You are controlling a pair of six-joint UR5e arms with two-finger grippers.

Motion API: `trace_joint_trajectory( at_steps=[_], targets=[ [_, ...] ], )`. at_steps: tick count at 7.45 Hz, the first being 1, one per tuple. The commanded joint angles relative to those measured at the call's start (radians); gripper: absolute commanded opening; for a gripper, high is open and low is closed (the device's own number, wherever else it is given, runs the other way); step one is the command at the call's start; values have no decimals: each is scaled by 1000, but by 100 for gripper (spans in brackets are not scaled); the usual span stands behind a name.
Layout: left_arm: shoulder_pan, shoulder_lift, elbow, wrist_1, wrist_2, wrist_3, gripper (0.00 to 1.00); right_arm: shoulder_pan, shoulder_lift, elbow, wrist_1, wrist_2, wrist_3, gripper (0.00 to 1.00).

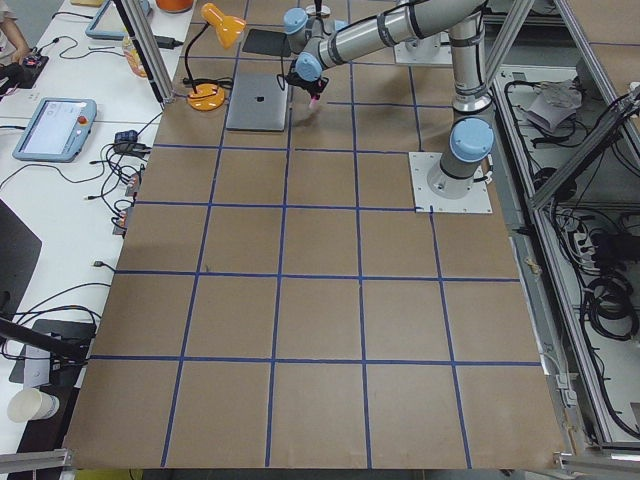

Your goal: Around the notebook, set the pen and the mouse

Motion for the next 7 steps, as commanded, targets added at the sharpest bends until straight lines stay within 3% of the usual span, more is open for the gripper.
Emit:
trace_joint_trajectory(
  at_steps=[1,2,3,4,7],
  targets=[
    [-19,-48,-11,43,-1,-96,0,0,-1,-2,0,-5,1,49],
    [-17,-45,2,43,0,-109,4,0,-7,-2,0,-6,1,43],
    [-17,-49,3,40,9,-124,65,0,-12,-2,2,-6,1,41],
    [-14,-20,6,53,9,-86,100,0,-16,-3,3,-2,2,38],
    [36,75,90,3,3,269,100,17,-41,-67,19,12,34,37]
  ],
)
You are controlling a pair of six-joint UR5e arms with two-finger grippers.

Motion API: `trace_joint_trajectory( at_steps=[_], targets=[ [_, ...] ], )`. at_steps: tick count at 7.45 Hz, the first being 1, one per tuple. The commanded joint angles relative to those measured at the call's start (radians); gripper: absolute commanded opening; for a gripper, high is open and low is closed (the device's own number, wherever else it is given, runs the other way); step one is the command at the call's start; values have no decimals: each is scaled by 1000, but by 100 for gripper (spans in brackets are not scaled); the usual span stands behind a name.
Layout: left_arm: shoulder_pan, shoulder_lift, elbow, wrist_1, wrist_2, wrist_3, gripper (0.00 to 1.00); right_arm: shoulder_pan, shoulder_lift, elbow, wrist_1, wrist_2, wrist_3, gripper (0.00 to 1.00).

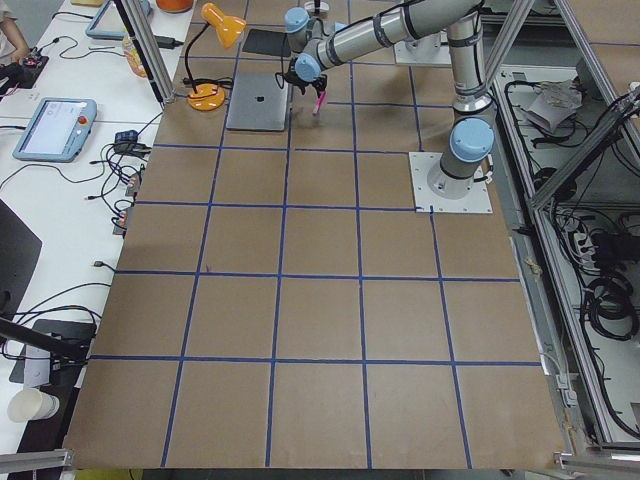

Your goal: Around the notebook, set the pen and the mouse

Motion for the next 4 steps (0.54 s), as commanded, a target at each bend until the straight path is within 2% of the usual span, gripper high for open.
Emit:
trace_joint_trajectory(
  at_steps=[1,2,4],
  targets=[
    [64,104,76,-123,2,320,100,41,-4,-54,11,12,69,37],
    [104,156,96,-221,4,593,100,110,-4,-74,8,12,112,37],
    [165,244,104,-289,7,912,100,243,15,-143,19,12,314,37]
  ],
)
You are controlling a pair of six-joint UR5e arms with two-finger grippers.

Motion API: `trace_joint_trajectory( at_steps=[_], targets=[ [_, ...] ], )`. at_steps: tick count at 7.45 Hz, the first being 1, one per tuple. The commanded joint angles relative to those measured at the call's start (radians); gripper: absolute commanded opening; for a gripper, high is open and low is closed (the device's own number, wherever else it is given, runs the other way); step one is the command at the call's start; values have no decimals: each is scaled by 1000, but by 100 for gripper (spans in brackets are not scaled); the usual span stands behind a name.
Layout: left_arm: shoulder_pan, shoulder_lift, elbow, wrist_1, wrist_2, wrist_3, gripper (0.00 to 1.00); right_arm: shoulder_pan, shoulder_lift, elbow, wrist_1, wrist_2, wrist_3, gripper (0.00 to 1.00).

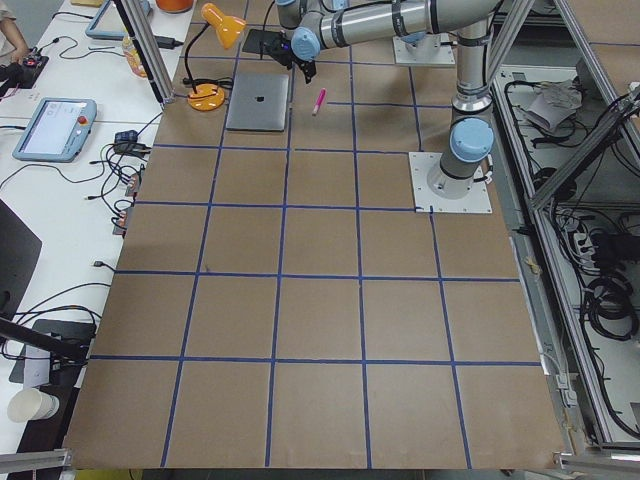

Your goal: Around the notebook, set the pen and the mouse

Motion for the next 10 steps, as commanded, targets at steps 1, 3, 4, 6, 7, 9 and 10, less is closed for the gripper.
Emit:
trace_joint_trajectory(
  at_steps=[1,3,4,6,7,9,10],
  targets=[
    [63,108,27,-102,5,422,100,151,34,-92,14,0,190,37],
    [136,183,55,-239,31,639,100,283,103,-204,44,0,383,37],
    [174,209,62,-245,59,654,100,318,142,-252,61,0,431,38],
    [196,217,49,-233,94,655,100,332,223,-306,60,2,473,38],
    [195,218,52,-233,96,655,100,332,252,-300,51,2,473,38],
    [195,218,55,-233,93,655,100,338,263,-297,61,3,473,39],
    [195,218,55,-233,96,655,100,338,266,-297,63,32,473,40]
  ],
)
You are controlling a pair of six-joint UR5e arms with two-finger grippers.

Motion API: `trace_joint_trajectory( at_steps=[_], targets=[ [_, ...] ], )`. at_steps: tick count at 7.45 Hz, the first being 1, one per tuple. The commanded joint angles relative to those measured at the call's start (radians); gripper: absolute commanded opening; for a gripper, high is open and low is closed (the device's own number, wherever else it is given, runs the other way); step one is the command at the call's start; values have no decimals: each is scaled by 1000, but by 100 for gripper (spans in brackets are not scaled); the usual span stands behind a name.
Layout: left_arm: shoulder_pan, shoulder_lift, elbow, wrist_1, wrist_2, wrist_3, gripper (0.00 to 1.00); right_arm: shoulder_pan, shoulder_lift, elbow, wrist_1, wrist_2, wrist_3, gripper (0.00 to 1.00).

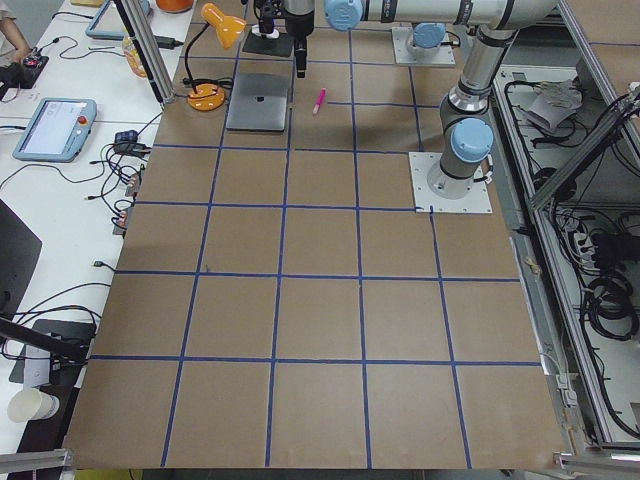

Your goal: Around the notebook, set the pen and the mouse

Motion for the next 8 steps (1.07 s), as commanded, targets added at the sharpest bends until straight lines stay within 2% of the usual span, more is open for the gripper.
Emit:
trace_joint_trajectory(
  at_steps=[1,2,3,4,5,7,8],
  targets=[
    [0,4,-2,-6,1,0,100,2,7,0,2,39,0,41],
    [0,4,-2,-2,-1,0,100,2,8,0,3,40,0,43],
    [0,5,-7,-1,-1,0,100,2,7,0,-3,41,-1,68],
    [0,7,-7,-1,-1,0,100,2,5,0,-7,40,-1,80],
    [0,5,-8,-1,-1,0,100,2,-2,-9,-6,41,-1,98],
    [2,7,-10,-1,1,0,100,27,-42,-9,9,35,0,100],
    [2,10,-11,-1,1,0,100,33,-118,-10,117,35,0,100]
  ],
)
